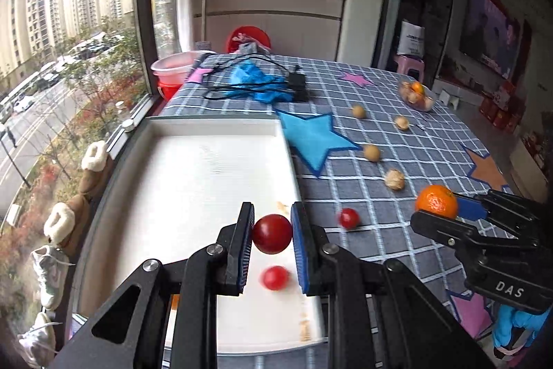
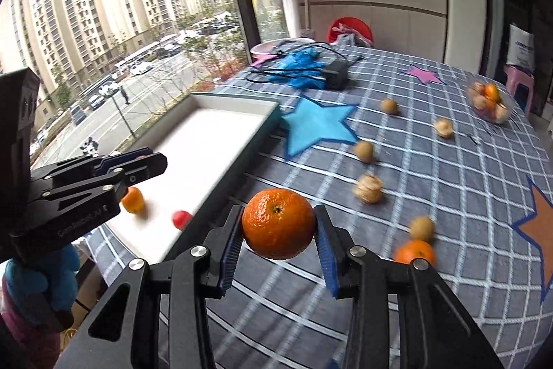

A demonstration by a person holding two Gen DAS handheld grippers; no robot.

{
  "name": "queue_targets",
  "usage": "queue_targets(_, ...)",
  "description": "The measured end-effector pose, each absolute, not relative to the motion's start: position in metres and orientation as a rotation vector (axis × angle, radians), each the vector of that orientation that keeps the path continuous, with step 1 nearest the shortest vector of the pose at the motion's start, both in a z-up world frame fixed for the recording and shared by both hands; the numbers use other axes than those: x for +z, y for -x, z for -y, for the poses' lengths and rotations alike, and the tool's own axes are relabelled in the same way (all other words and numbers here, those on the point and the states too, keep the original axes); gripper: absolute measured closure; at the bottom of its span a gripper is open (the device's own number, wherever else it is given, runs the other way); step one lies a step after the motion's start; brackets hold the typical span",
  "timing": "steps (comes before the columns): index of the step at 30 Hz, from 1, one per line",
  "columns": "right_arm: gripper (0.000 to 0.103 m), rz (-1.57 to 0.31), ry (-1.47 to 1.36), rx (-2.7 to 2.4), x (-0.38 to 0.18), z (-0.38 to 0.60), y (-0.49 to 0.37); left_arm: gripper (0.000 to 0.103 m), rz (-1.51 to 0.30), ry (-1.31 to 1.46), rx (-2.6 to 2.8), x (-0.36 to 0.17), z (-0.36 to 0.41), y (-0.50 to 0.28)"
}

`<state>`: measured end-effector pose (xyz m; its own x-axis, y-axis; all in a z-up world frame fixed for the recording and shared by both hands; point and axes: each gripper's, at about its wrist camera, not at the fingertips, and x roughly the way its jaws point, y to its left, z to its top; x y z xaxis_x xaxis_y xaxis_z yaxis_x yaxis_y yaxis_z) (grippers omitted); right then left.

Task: Organize fruits
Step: 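Lower both fruits into the white tray and open both tools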

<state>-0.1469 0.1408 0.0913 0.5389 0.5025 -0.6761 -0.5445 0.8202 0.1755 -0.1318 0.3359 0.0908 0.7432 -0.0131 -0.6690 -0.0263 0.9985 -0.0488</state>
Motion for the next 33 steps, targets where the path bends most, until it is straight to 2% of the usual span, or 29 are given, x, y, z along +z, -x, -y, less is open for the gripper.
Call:
queue_targets(13, 0.061, -0.833, 0.128, 0.77, 0.08, -0.241, 0.136, 0.079, -0.785, 0.103, 0.114, 0.063, -0.397, 0.124)
queue_targets(29, 0.061, -0.882, 0.159, 0.774, 0.065, -0.251, 0.125, 0.078, -0.827, 0.083, 0.122, 0.042, -0.398, 0.114)
queue_targets(30, 0.061, -0.885, 0.166, 0.779, 0.064, -0.253, 0.125, 0.077, -0.828, 0.081, 0.119, 0.041, -0.398, 0.115)
queue_targets(31, 0.061, -0.888, 0.166, 0.778, 0.063, -0.253, 0.124, 0.07, -0.83, 0.078, 0.119, 0.041, -0.398, 0.116)
queue_targets(32, 0.06, -0.889, 0.163, 0.777, 0.063, -0.253, 0.123, 0.056, -0.83, 0.072, 0.134, 0.04, -0.399, 0.117)
queue_targets(33, 0.06, -0.893, 0.151, 0.781, 0.063, -0.251, 0.122, 0.046, -0.827, 0.068, 0.154, 0.04, -0.401, 0.118)
